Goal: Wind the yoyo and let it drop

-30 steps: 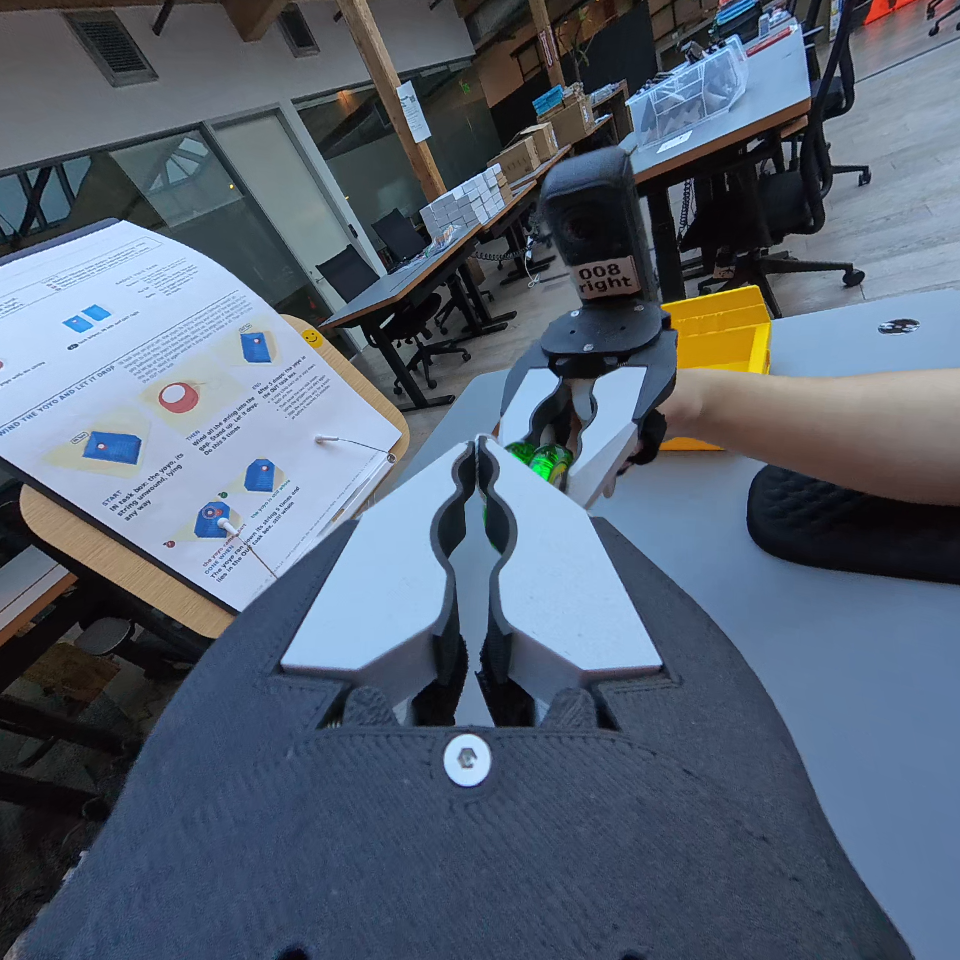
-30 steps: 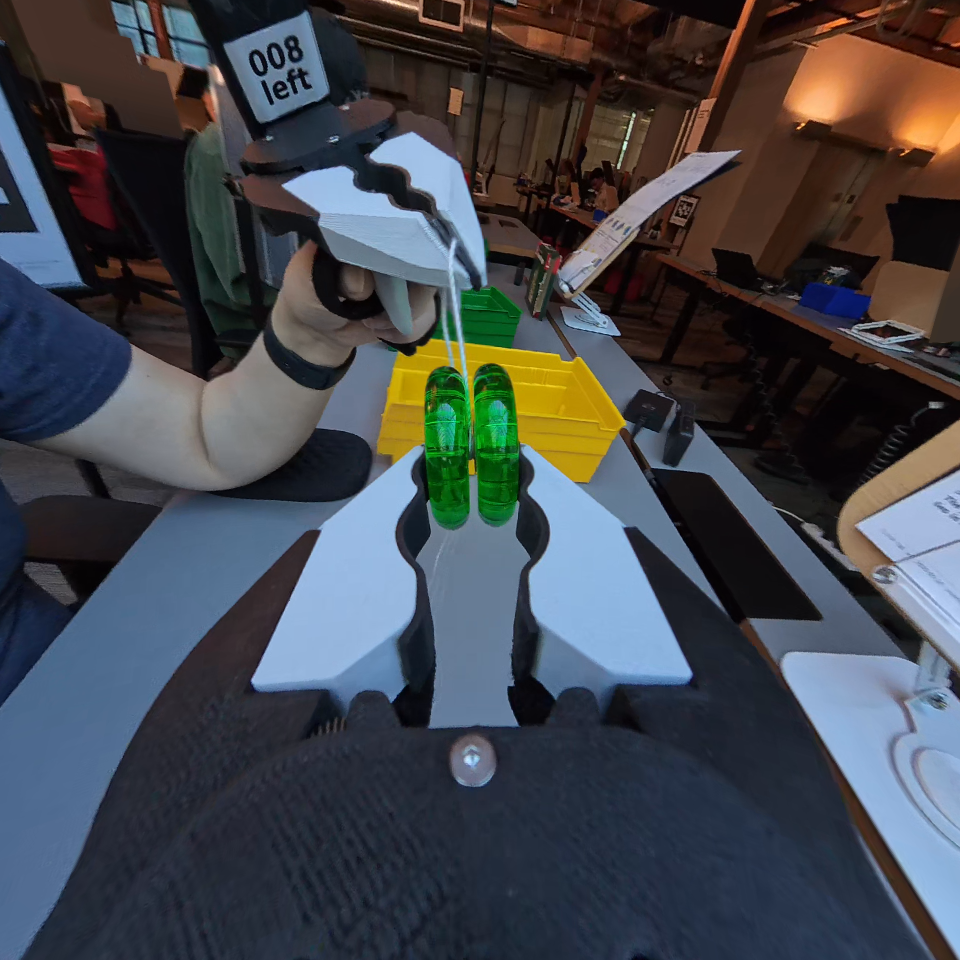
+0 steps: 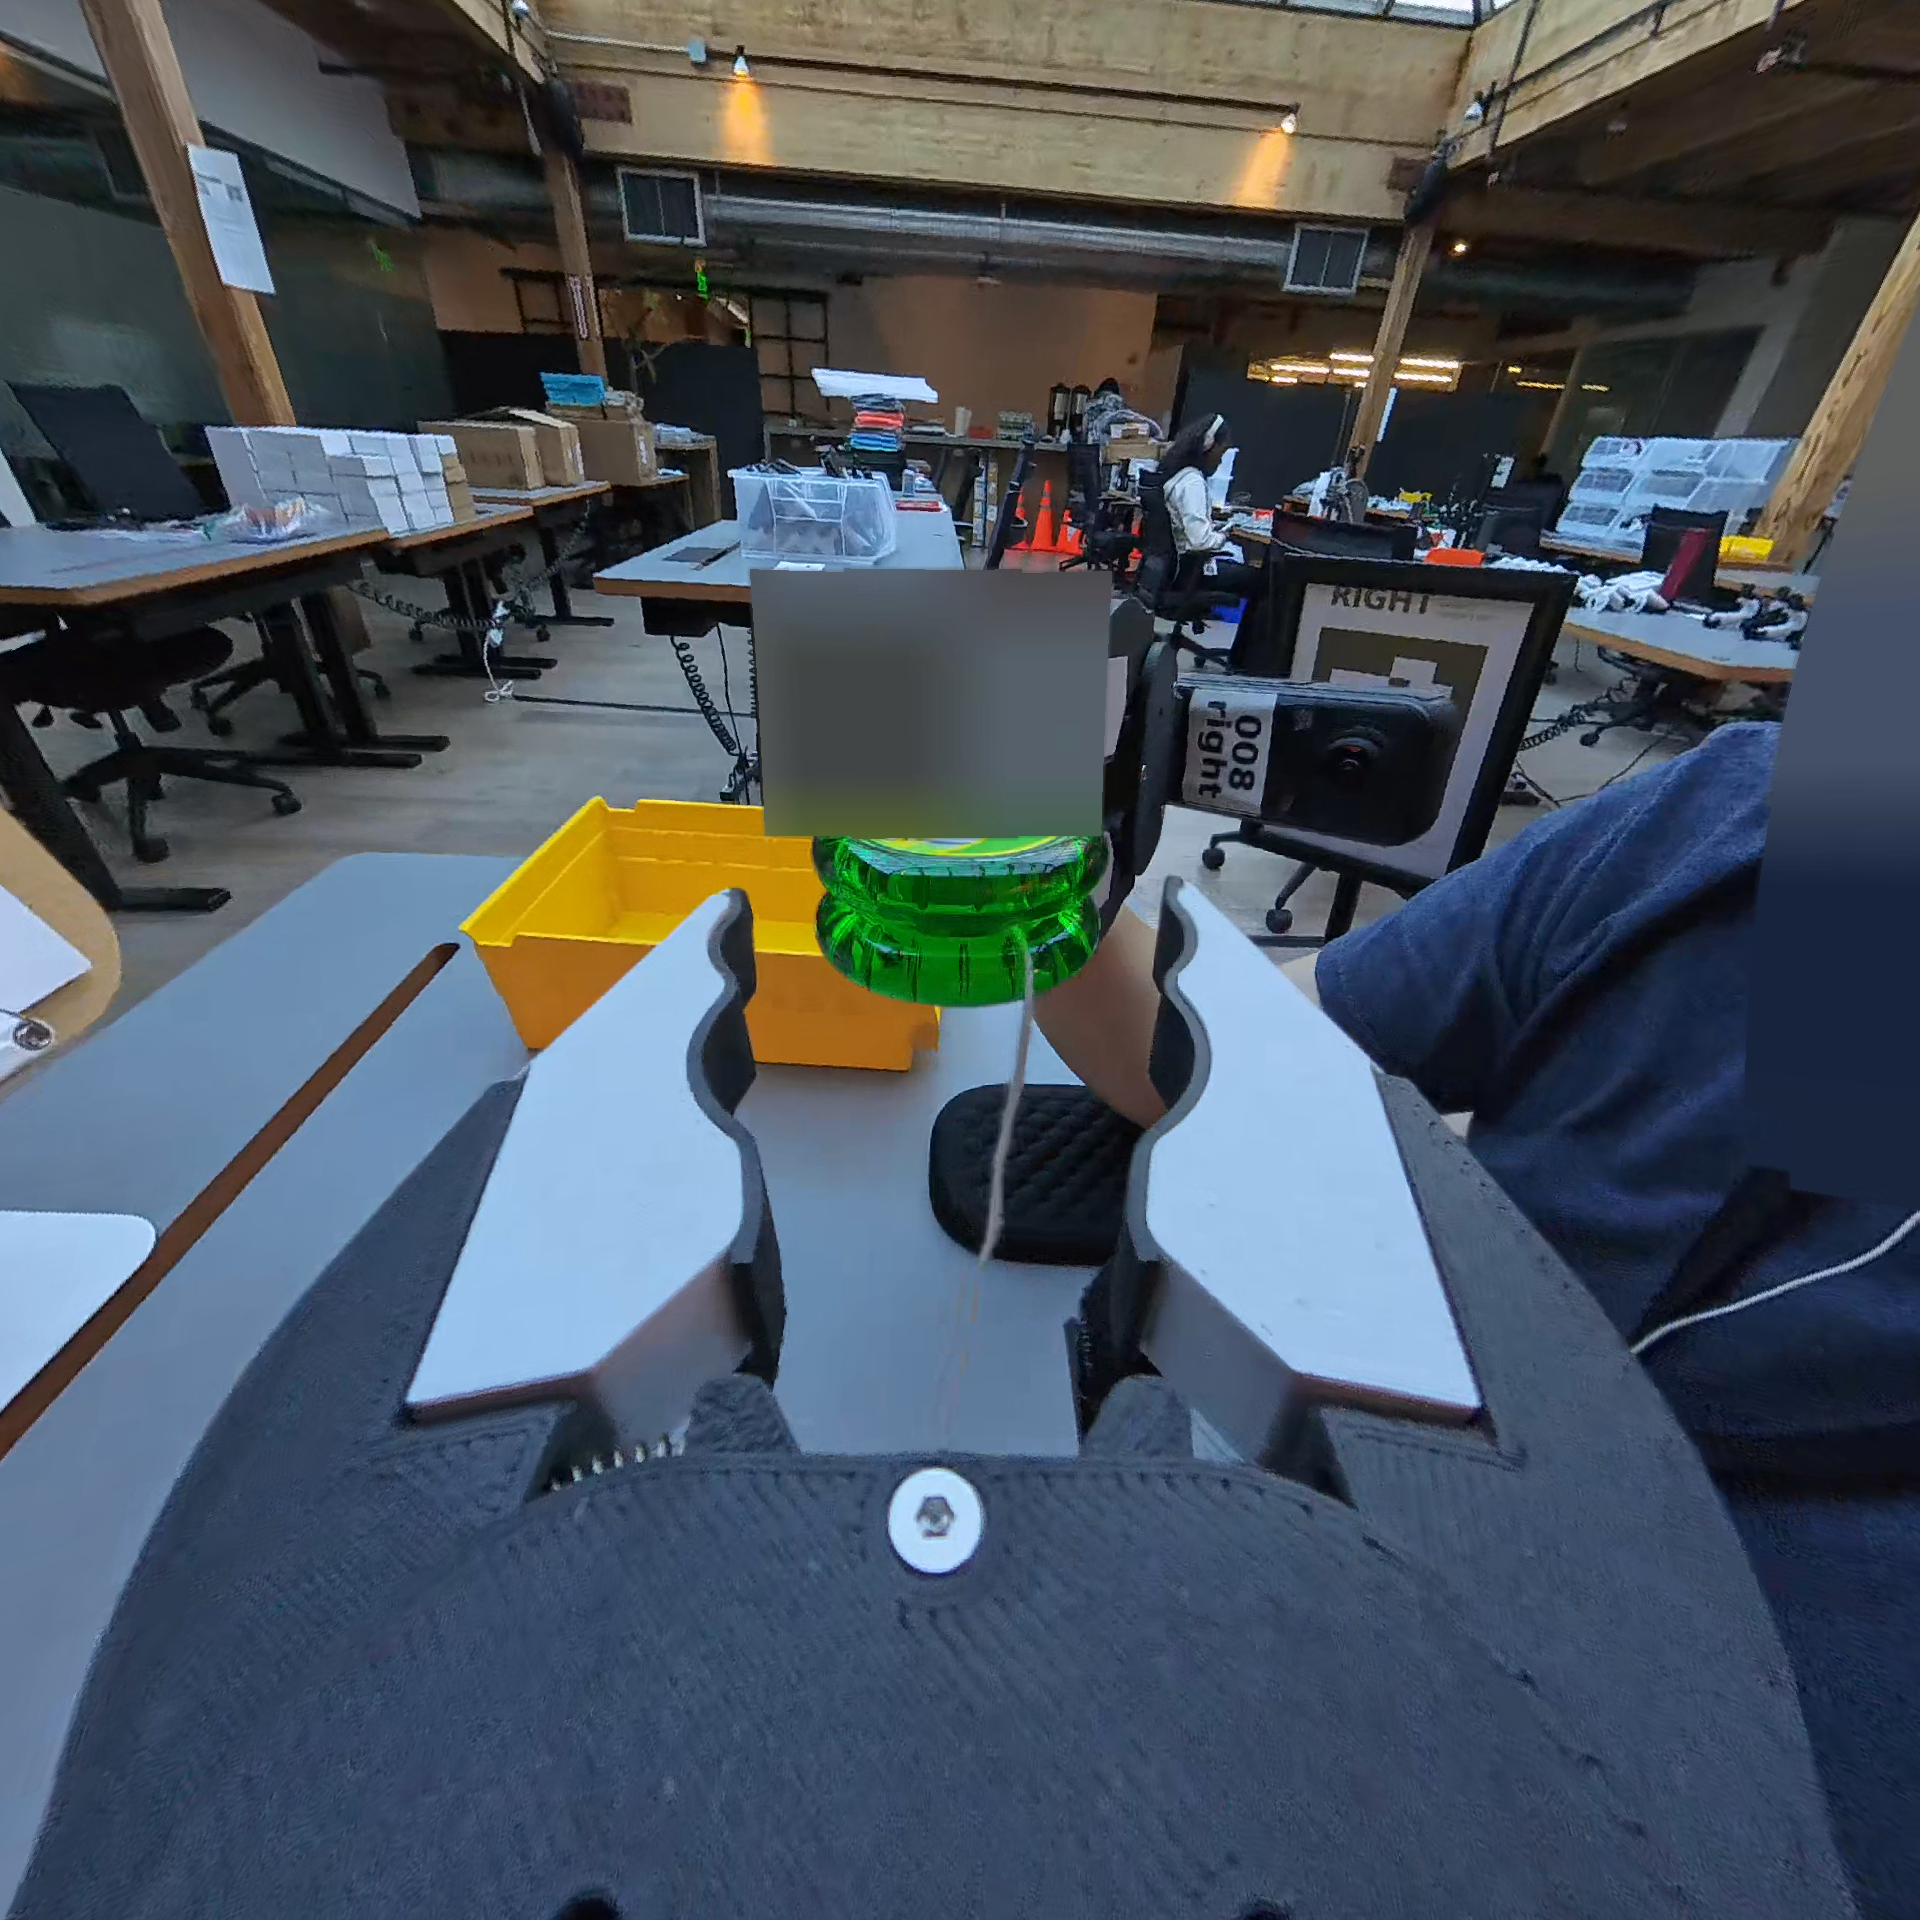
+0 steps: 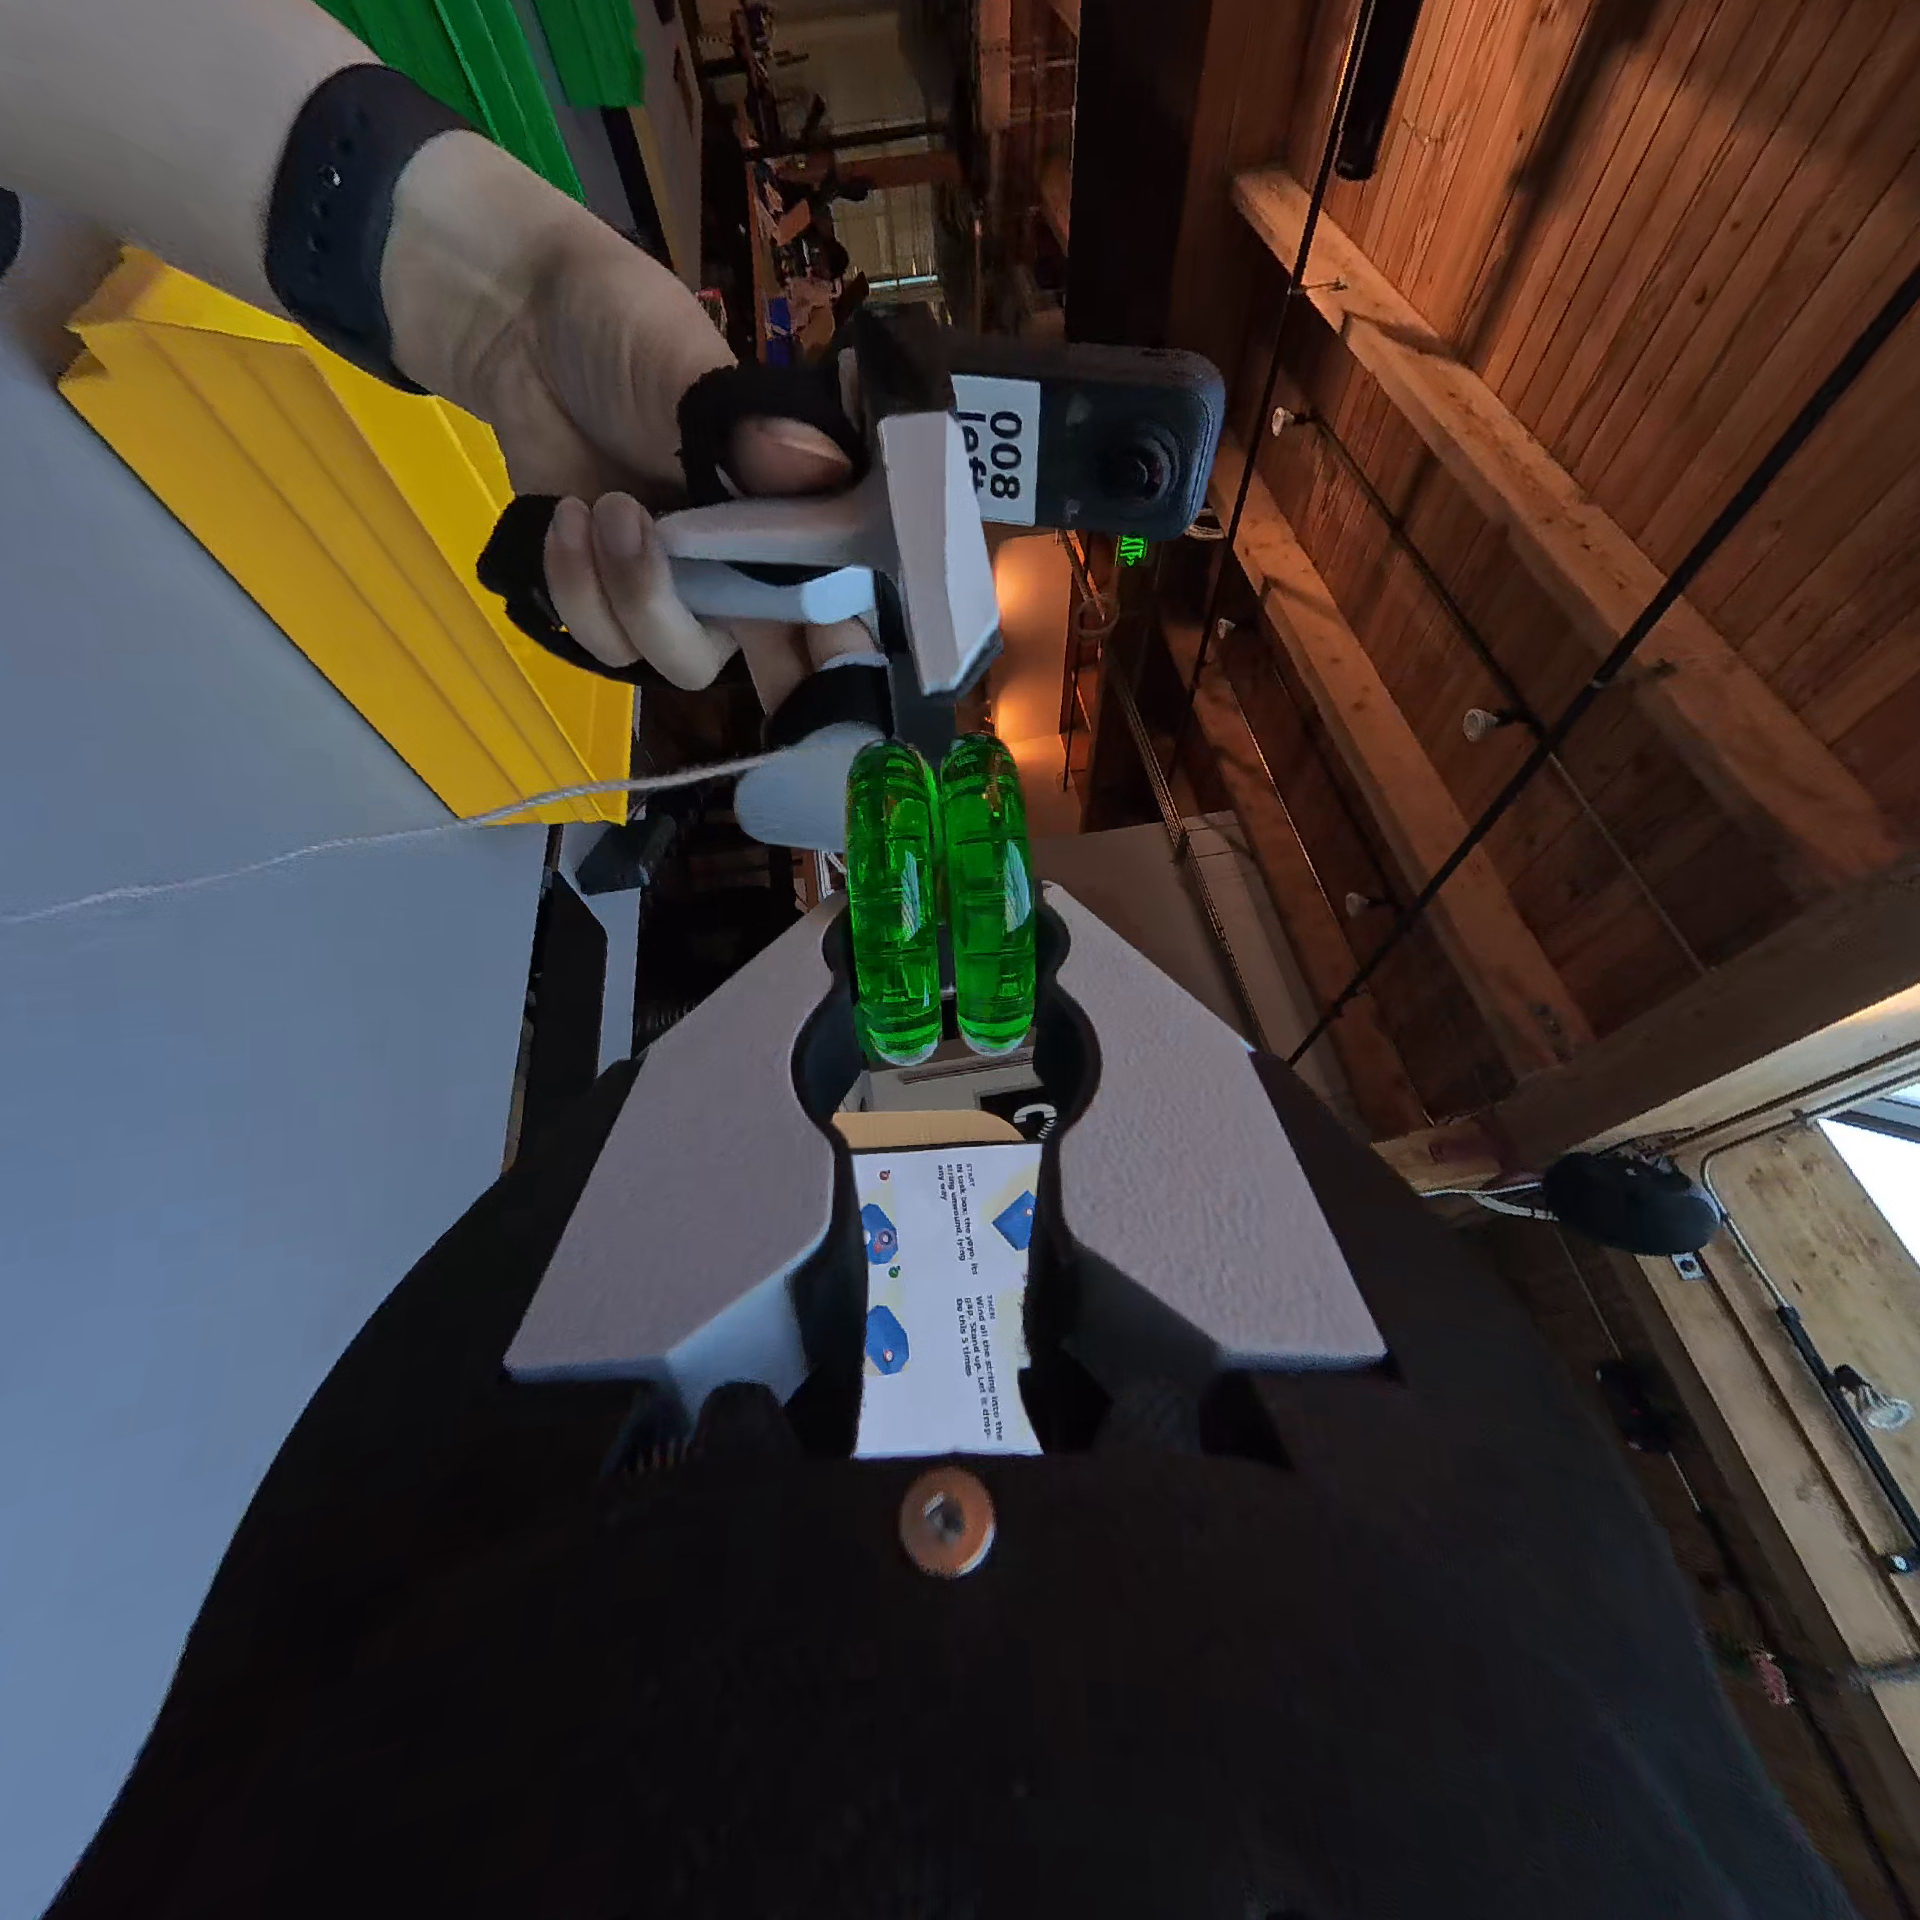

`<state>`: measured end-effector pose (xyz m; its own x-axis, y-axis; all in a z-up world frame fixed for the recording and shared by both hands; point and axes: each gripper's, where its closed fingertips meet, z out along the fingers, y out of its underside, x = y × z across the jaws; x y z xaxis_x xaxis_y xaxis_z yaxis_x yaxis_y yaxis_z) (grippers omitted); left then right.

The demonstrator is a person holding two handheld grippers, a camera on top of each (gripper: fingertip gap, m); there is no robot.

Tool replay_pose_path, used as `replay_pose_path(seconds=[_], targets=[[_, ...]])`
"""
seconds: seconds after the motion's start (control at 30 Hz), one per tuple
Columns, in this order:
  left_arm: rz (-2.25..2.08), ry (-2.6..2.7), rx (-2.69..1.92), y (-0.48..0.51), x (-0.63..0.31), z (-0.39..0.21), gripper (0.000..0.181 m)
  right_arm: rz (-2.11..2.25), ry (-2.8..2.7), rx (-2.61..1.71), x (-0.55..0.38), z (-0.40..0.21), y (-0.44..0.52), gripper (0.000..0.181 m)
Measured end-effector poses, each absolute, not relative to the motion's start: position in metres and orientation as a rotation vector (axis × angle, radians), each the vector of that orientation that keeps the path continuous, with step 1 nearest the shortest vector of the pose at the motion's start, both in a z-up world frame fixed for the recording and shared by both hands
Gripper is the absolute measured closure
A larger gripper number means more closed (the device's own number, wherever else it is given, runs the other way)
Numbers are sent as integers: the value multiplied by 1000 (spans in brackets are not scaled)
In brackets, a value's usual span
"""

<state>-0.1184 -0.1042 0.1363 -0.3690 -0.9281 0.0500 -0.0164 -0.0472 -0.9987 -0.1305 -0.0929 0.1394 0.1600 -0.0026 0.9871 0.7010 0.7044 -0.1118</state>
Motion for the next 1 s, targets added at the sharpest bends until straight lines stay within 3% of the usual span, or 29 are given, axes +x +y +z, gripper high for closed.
replay_pose_path(seconds=[0.17, 0.53, 0.67, 1.0], targets=[[-1473, 1531, -1016, -111, -113, 127, 122, -555, -1349, -652, -137, 135, -93, 153], [-1356, 1503, -943, -111, -109, 130, 121, -608, -1341, -639, -134, 137, -91, 152], [-1216, 1429, -904, -102, -110, 140, 121, -635, -1240, -636, -127, 151, -86, 141], [-197, 985, -747, 7, -168, 179, 122, -675, -1018, -903, -51, 162, -44, 136]])
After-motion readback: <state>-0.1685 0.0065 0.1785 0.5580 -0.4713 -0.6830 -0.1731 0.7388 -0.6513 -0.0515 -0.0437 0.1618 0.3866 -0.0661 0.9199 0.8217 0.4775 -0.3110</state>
